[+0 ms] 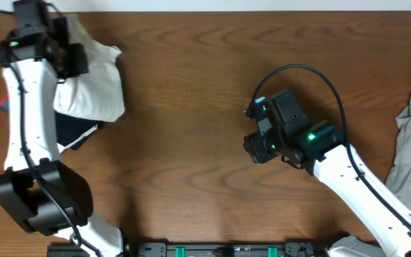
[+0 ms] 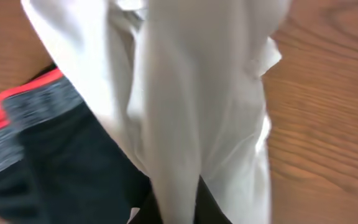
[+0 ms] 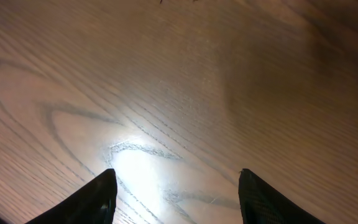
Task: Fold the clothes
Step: 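Carry the folded white t-shirt leftward onto the black garment stack with the left gripper, then release the t-shirt on the stack and open the left gripper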
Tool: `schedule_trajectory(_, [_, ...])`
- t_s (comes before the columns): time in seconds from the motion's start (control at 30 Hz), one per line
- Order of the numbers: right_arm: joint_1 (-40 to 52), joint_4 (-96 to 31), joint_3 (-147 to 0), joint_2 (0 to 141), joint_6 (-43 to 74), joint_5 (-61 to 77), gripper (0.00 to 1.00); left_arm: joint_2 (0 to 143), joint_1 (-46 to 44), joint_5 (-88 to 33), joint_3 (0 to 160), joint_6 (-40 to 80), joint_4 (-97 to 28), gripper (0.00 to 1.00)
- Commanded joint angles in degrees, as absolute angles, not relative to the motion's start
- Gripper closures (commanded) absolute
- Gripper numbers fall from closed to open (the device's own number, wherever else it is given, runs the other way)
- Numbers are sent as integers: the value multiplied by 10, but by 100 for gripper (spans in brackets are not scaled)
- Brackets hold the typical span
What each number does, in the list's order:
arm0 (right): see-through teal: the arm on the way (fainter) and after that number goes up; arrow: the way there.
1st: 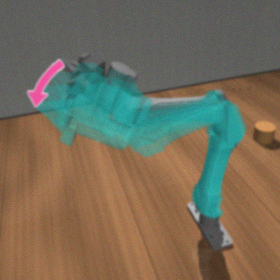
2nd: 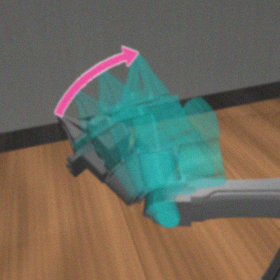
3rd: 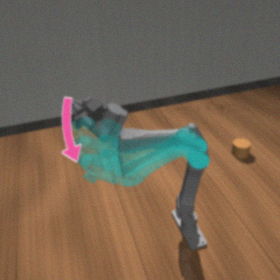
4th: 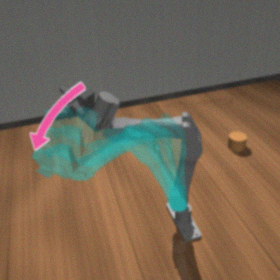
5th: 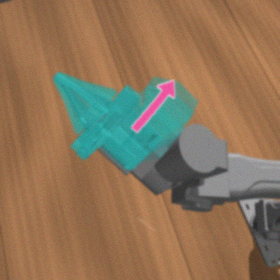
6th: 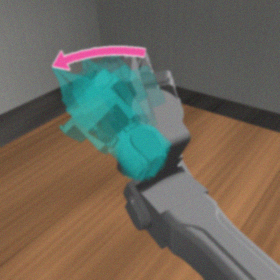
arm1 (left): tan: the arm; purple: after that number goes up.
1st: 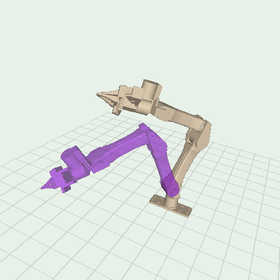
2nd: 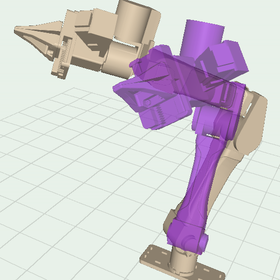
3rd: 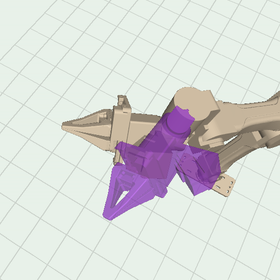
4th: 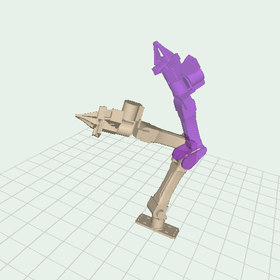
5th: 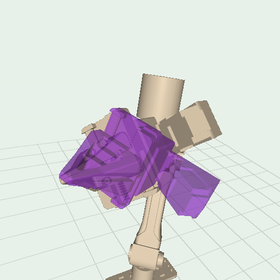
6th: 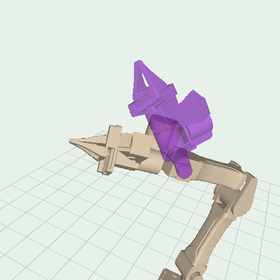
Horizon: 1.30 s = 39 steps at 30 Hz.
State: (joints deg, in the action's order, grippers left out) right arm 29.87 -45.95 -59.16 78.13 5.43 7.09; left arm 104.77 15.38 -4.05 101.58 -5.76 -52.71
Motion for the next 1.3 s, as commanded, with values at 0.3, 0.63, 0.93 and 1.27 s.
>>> schedule_trajectory(0.3, [301,-466,-592,784,60,75,39,1043,270,-32,1026,-50,-525,94])
schedule_trajectory(0.63, [301,-467,-592,784,60,75,39,1046,313,-34,1025,-50,-526,60])
schedule_trajectory(0.93, [301,-467,-592,784,62,75,39,1046,318,-34,1025,-46,-526,11])
schedule_trajectory(1.27, [301,-463,-592,784,67,76,32,1046,310,-163,1025,-40,-534,1])
